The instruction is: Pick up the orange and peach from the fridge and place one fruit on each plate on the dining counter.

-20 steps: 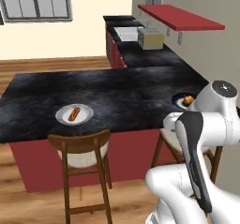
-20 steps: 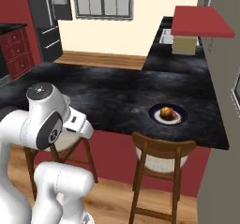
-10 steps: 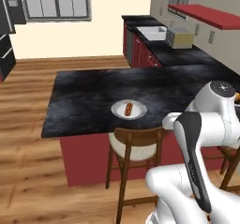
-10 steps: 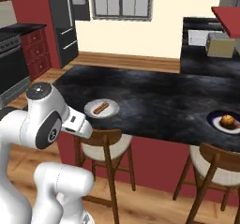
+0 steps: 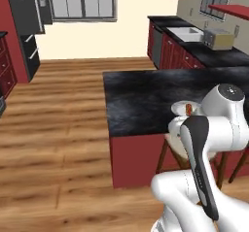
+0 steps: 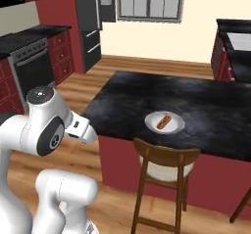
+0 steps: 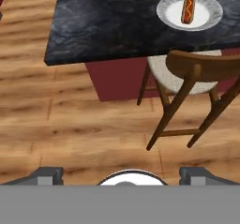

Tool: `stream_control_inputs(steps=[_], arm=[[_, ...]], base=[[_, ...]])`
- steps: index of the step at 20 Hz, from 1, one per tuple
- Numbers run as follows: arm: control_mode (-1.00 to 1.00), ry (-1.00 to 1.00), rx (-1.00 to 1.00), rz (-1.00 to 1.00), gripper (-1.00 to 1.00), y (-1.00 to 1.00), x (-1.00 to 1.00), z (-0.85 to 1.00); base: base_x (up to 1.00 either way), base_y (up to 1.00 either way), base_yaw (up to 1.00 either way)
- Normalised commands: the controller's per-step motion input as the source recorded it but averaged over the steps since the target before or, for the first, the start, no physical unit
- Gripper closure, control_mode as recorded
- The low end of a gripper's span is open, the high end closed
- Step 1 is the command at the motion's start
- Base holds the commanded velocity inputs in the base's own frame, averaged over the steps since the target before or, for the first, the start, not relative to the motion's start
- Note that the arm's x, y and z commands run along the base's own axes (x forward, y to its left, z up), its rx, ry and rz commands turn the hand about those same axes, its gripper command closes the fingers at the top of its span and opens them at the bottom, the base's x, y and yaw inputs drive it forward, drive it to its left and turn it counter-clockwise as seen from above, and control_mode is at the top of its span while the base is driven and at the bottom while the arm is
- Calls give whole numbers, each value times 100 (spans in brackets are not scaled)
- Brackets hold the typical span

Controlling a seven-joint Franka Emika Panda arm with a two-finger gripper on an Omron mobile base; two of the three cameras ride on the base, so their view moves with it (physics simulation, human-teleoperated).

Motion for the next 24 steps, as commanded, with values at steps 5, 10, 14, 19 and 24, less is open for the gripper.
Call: stream_control_inputs(steps=[5,10,14,19,24], arm=[[100,0,0,0,-100,0,0,0],[100,0,0,0,-100,0,0,0],[100,0,0,0,-100,0,0,0],[100,0,0,0,-100,0,0,0],[100,0,0,0,-100,0,0,0]], base=[[47,100,-5],[60,100,-11],[81,100,-10],[100,93,-7],[100,64,-1]])
